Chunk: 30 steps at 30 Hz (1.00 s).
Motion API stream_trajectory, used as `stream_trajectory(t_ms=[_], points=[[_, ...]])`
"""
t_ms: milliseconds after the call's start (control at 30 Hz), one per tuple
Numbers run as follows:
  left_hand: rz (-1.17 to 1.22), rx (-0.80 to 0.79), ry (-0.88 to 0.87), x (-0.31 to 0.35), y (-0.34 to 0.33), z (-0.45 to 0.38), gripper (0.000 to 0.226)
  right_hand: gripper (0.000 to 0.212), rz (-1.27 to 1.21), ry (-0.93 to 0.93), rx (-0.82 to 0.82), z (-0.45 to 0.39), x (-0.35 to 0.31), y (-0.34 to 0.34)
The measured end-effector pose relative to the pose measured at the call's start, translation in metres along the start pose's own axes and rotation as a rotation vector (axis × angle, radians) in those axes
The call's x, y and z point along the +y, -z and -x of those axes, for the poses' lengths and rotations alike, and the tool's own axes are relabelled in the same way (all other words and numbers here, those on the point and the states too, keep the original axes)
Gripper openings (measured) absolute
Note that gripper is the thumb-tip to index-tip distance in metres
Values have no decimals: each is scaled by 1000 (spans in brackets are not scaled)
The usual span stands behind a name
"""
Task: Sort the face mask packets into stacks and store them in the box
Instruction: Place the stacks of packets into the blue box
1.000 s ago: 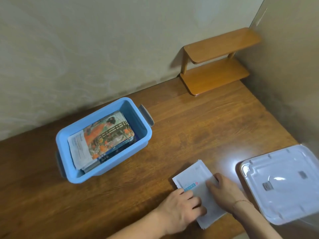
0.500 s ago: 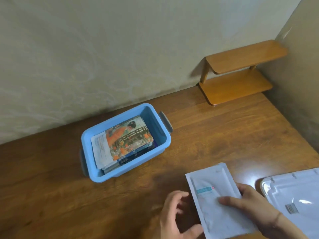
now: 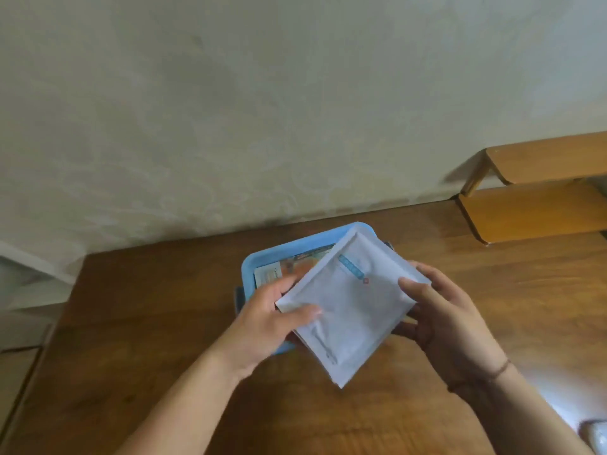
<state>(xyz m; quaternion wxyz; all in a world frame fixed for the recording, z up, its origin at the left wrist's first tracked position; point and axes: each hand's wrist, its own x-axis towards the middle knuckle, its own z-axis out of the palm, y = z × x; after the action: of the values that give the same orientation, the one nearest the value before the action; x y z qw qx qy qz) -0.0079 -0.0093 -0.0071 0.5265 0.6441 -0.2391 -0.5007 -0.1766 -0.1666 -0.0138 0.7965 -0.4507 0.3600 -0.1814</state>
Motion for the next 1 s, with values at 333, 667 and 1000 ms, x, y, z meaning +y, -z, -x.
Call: stream_trajectory(t_ms=[333,667,1000], points=[[-956,97,189,13,78,-72,35,55,979,-32,-24,-78,22,-39],[-1734,332,-92,-5,23,-45,74,32,1501,129,-38,-75,23,-51],[-1518,181,-181,-48,23,-54,94,76,1585,470,-213,-81,40,-28]])
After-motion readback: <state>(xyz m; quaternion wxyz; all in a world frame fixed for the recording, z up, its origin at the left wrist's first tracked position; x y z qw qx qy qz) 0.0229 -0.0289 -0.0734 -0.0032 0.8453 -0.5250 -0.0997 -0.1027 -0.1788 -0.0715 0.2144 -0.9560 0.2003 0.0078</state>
